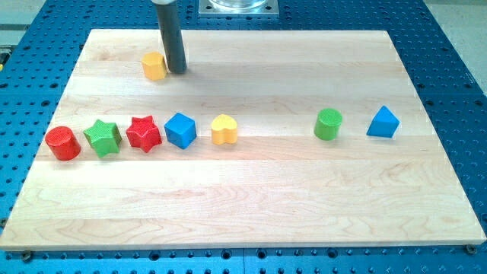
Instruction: Move the heart towards the hexagon
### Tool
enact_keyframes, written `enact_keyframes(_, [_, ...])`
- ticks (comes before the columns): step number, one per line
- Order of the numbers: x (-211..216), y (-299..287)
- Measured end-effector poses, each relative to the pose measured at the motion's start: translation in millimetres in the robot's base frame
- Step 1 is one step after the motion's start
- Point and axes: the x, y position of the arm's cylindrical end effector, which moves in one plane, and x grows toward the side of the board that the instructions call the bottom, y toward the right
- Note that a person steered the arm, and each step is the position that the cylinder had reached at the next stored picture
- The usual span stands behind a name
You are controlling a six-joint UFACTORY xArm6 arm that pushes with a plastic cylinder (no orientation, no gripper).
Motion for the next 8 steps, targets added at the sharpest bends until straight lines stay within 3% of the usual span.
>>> enact_keyframes(2, [-3.1,-81.8])
enact_keyframes(4, [40.1,118.2])
enact_keyframes(5, [116.0,160.7])
enact_keyframes(6, [163.1,139.3])
enact_keyframes(8, [125.2,50.7])
